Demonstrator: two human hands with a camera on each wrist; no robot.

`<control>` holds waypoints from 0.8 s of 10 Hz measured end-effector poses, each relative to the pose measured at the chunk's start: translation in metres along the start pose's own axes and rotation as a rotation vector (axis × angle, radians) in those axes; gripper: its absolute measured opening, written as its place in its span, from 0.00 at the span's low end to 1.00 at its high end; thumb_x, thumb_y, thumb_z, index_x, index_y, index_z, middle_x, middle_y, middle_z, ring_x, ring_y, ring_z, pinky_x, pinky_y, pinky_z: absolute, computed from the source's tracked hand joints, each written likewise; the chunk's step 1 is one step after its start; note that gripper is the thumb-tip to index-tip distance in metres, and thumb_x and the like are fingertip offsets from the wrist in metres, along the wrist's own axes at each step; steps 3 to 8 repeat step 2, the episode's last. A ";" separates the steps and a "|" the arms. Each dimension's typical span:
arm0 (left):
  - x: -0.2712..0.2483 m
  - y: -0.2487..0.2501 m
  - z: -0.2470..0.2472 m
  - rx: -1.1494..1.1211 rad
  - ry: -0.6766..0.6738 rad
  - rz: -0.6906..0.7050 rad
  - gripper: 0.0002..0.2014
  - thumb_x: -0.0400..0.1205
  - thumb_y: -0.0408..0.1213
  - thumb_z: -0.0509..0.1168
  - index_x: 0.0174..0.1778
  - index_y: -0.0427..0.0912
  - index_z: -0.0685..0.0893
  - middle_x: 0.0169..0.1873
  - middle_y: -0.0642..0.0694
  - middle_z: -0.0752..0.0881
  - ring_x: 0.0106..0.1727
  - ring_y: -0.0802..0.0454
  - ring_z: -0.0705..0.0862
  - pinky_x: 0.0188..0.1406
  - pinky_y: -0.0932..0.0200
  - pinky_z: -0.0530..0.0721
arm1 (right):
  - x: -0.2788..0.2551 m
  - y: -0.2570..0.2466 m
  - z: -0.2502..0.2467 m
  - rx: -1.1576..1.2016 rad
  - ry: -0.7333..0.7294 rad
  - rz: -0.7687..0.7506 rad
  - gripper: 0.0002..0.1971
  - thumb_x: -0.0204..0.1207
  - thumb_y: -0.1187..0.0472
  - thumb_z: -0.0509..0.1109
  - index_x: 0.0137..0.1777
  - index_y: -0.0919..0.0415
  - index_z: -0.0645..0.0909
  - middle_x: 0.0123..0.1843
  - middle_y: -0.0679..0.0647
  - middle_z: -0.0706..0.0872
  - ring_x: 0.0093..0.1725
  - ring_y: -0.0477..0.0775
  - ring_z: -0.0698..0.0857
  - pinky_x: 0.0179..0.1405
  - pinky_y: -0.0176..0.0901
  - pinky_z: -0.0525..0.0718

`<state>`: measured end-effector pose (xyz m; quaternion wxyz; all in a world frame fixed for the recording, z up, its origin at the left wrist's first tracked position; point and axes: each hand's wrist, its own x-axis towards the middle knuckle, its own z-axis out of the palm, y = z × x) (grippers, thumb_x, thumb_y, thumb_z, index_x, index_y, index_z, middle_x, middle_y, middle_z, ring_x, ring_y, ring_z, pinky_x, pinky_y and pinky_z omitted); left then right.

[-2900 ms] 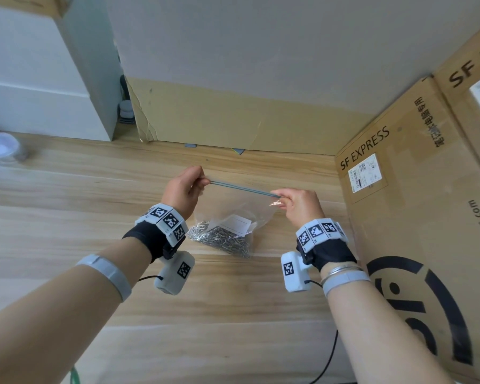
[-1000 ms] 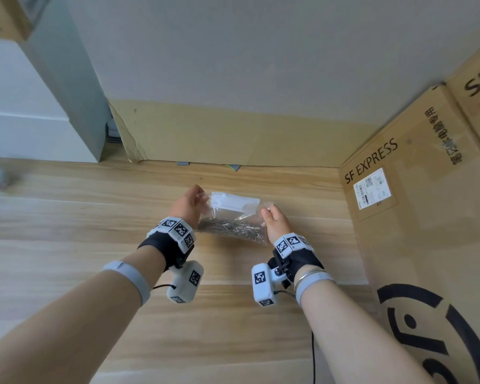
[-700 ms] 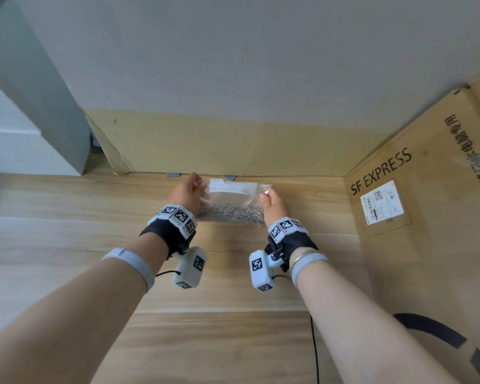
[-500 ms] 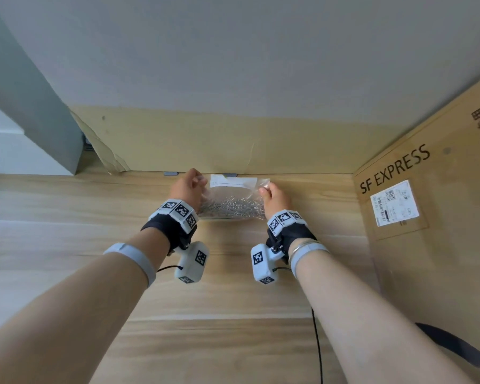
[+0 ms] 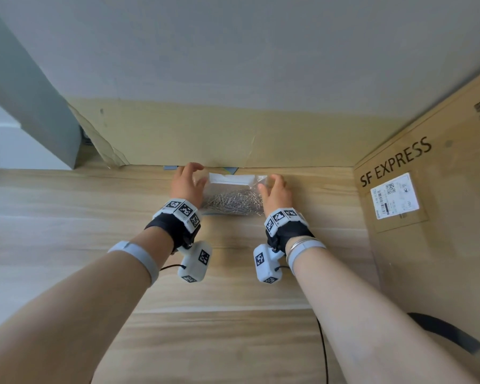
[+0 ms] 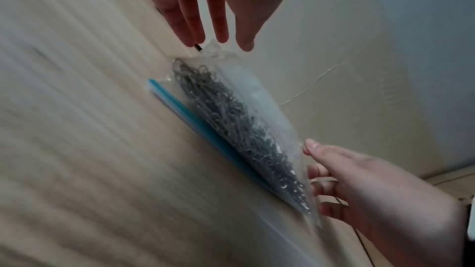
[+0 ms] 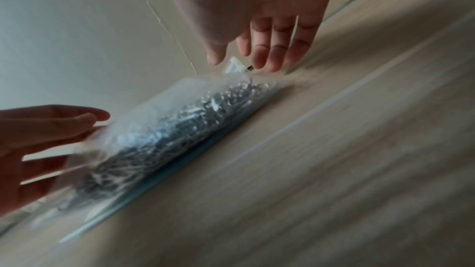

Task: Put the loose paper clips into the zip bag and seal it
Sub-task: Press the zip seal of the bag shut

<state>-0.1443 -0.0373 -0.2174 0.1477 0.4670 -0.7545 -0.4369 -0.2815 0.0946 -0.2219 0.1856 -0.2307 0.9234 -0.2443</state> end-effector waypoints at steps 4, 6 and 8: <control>-0.027 0.021 -0.020 -0.059 0.013 0.082 0.10 0.79 0.32 0.62 0.56 0.39 0.78 0.58 0.37 0.78 0.55 0.42 0.78 0.57 0.53 0.75 | -0.033 -0.020 -0.020 0.028 0.057 -0.074 0.14 0.82 0.55 0.56 0.59 0.62 0.76 0.60 0.60 0.82 0.56 0.61 0.81 0.48 0.44 0.76; -0.027 0.021 -0.020 -0.059 0.013 0.082 0.10 0.79 0.32 0.62 0.56 0.39 0.78 0.58 0.37 0.78 0.55 0.42 0.78 0.57 0.53 0.75 | -0.033 -0.020 -0.020 0.028 0.057 -0.074 0.14 0.82 0.55 0.56 0.59 0.62 0.76 0.60 0.60 0.82 0.56 0.61 0.81 0.48 0.44 0.76; -0.027 0.021 -0.020 -0.059 0.013 0.082 0.10 0.79 0.32 0.62 0.56 0.39 0.78 0.58 0.37 0.78 0.55 0.42 0.78 0.57 0.53 0.75 | -0.033 -0.020 -0.020 0.028 0.057 -0.074 0.14 0.82 0.55 0.56 0.59 0.62 0.76 0.60 0.60 0.82 0.56 0.61 0.81 0.48 0.44 0.76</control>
